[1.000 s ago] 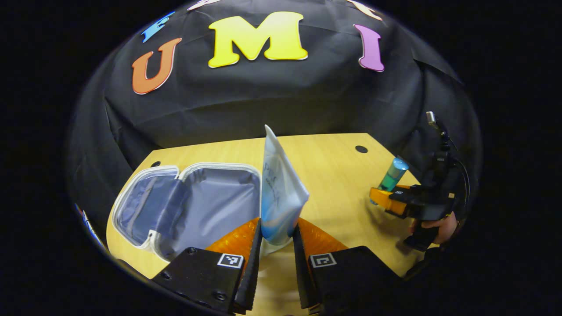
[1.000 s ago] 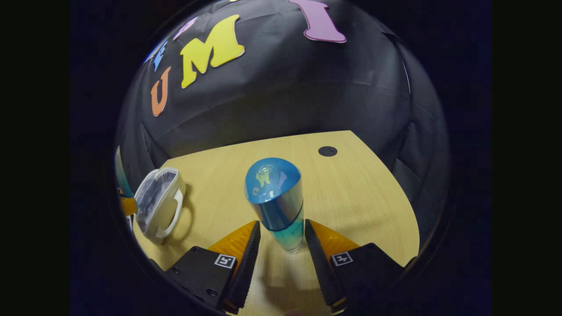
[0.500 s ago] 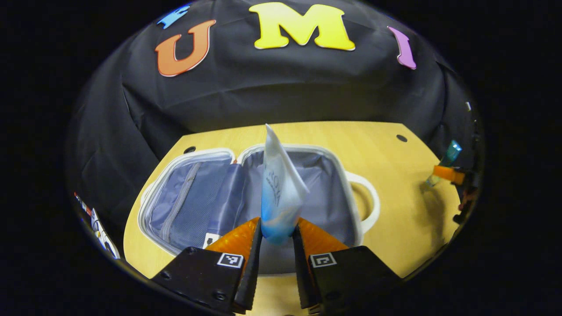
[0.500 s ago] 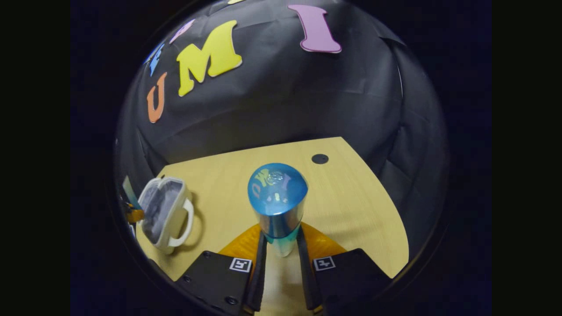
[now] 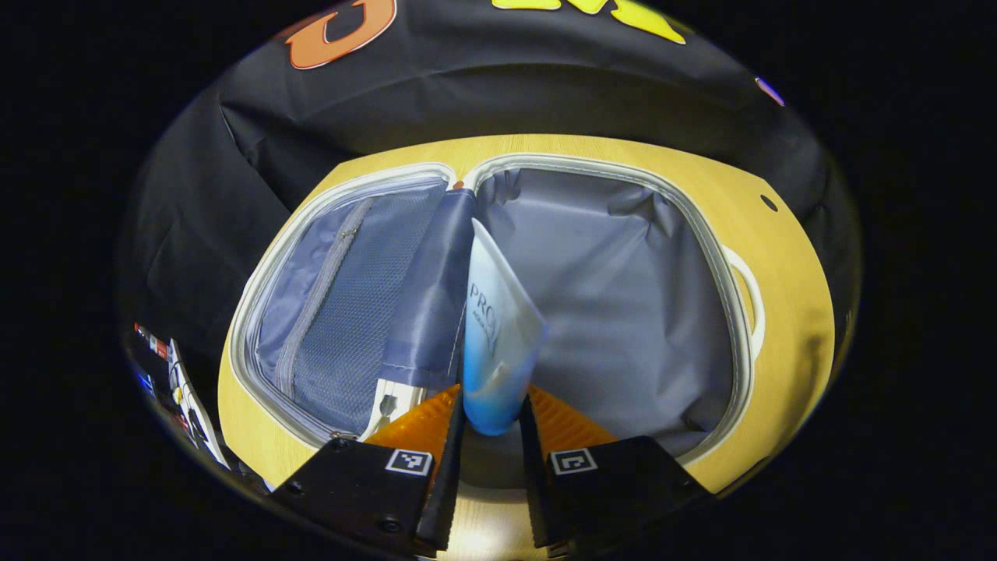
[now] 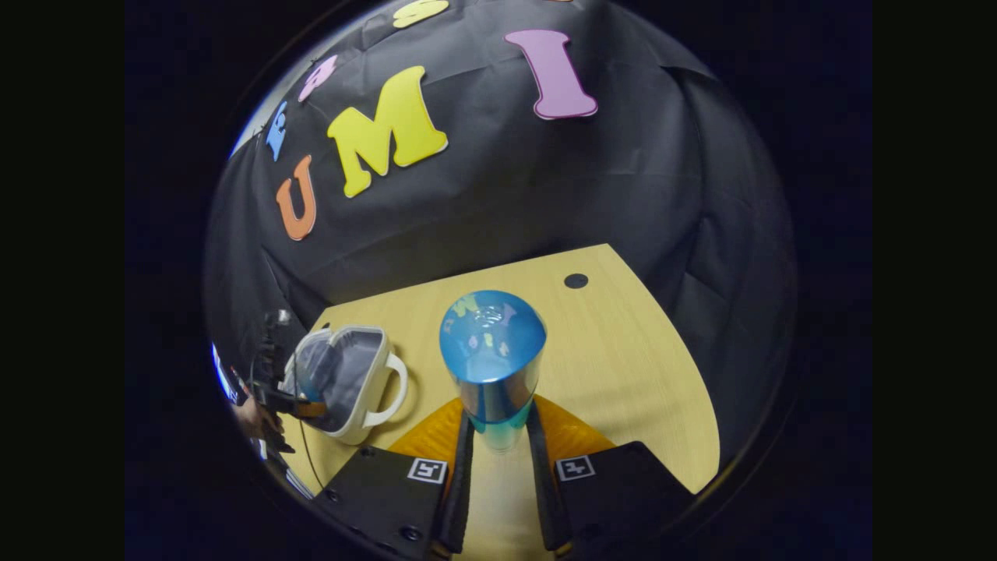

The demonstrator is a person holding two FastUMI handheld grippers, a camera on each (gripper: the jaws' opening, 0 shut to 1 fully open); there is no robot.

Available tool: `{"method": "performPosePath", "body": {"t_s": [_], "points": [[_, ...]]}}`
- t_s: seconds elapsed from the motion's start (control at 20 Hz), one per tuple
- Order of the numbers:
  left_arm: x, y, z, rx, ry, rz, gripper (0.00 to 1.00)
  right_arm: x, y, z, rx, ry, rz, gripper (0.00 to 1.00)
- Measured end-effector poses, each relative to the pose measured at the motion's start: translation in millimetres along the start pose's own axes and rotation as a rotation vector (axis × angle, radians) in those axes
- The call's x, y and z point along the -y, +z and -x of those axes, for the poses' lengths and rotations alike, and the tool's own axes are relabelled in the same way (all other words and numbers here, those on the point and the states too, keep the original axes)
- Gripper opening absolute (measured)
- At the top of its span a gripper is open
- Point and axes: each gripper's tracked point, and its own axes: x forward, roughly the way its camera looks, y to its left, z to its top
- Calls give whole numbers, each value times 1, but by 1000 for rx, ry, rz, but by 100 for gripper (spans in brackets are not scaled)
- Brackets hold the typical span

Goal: First open the suitcase, pack the skin care products into it, and then close the suitcase.

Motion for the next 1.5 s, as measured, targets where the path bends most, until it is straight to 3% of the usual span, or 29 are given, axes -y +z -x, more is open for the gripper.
{"method": "performPosePath", "body": {"t_s": [0.3,0.7,0.75,0.8,0.85,0.95,1.05,1.1,1.15,1.2,1.25,1.35,1.5], "points": [[3,-5,-21,-104,42,70,41,0,17,15,36,22,-5,31],[5,0,-22,-107,44,87,44,5,11,24,20,21,-4,34],[7,-1,-22,-104,37,91,45,4,11,25,21,22,4,31],[9,0,-22,-100,29,94,46,2,11,26,20,24,13,34],[14,0,-21,-97,10,99,59,-2,10,27,19,30,20,34],[20,0,-18,-90,-13,101,66,-14,10,26,17,45,35,34],[22,6,-11,-60,-31,115,69,-40,9,25,8,85,60,34],[28,14,-1,-18,-74,127,69,-57,10,22,3,115,79,34],[36,26,17,55,-127,147,77,-78,10,20,0,149,99,34],[39,38,37,130,-170,156,70,-102,11,16,-2,186,121,34],[36,49,57,211,-193,153,80,-128,12,12,-5,223,141,34],[16,55,93,329,-191,149,100,-179,10,1,-16,291,184,34],[-22,47,132,421,-173,192,100,-250,-8,-28,-67,372,225,31]]}}
